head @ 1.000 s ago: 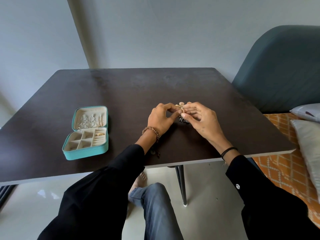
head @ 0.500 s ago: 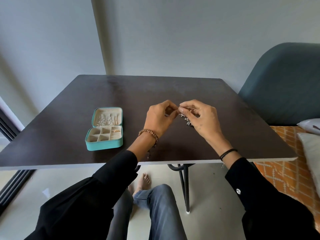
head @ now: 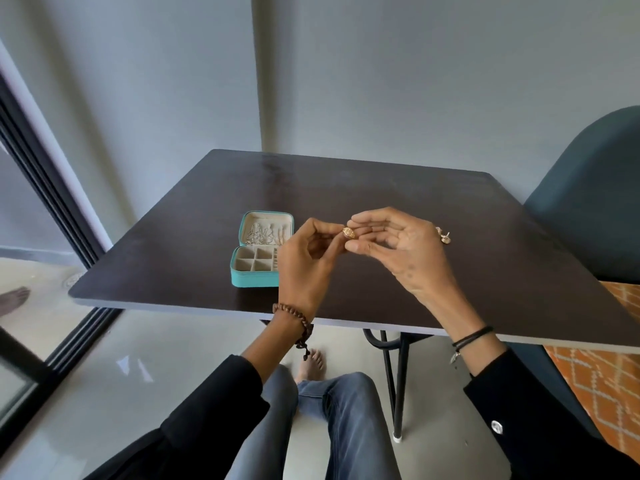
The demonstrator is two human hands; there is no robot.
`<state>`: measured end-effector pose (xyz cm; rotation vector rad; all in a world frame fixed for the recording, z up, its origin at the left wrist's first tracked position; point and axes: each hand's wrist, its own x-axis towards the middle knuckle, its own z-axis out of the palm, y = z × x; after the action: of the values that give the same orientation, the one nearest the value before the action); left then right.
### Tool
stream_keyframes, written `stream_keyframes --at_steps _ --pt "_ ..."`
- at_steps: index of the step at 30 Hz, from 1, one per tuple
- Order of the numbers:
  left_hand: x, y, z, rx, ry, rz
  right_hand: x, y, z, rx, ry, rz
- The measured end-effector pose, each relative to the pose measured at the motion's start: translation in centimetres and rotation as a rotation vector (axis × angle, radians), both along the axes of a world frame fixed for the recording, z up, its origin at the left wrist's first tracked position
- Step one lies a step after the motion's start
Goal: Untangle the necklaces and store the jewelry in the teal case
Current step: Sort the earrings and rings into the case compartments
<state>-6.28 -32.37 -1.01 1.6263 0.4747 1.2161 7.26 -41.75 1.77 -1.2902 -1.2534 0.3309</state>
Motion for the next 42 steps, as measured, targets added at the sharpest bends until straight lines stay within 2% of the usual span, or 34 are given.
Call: stream_keyframes --at_steps 5,13,16,21,26,34,42 --pt "-2.0 0.7 0.2 0.039 -0.015 0.069 -1.8 1.3 0.7 0.013 -0.037 0.024" --pt "-4.5 1.8 0.5 0.164 0.05 0.169 -3.2 2.8 1.6 0.011 -0.36 -0.072" --pt "-5.2 2.4 0.5 0.212 0.091 0.197 -3.4 3.4 2.0 -0.01 -0.416 -0.065" --pt "-6.3 3.8 -0.1 0.26 0.225 0.185 -3.4 4.4 1.8 -0.078 -0.428 -0.018" --pt "-7.8 6.0 -2.5 0.26 0.484 0.354 -3.8 5.4 0.4 -0.141 -0.375 -0.039" --pt "-9.3 6.3 -5.6 0.193 0.486 0.235 -4.4 6.9 -1.8 -0.206 -0.448 -0.035" --pt "-9.5 6.4 -6.3 0.167 0.466 0.223 -4.9 7.7 -3.6 -0.245 -0.53 -0.006"
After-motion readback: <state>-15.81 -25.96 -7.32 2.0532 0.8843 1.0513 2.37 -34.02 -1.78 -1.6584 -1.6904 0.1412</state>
